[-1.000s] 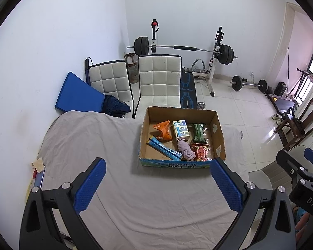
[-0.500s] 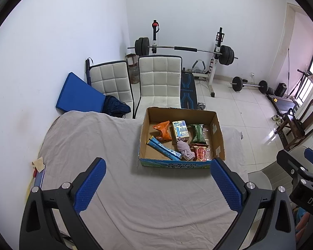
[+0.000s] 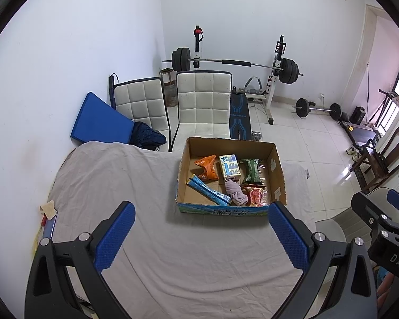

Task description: Organize soft objects

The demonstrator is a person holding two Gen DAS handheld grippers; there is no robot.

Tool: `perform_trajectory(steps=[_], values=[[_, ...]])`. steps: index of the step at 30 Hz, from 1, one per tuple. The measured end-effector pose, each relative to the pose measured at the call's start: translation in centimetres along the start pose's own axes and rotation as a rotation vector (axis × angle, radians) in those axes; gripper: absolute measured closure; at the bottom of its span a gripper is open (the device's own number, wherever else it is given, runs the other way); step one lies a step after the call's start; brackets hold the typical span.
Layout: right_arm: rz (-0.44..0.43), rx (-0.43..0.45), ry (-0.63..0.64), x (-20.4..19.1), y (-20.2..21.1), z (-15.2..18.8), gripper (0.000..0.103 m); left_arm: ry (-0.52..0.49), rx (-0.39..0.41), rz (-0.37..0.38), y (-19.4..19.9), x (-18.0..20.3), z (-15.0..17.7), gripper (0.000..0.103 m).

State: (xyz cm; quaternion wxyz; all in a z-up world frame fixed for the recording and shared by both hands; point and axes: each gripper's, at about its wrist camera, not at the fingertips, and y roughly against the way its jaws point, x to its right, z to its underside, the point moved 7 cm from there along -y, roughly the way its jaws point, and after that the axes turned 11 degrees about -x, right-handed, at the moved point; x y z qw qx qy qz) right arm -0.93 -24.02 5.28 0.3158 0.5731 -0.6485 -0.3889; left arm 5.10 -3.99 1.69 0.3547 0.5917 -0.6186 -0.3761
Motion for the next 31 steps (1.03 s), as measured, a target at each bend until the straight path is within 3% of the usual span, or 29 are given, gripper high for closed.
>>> perform_trajectory(steps=[31], values=[[-0.005,-0.006,0.010,-0.03,-0.01,-0.36,0.000,0.008,0.000,-0.001,0.07,0.00,-0.11,0.000]])
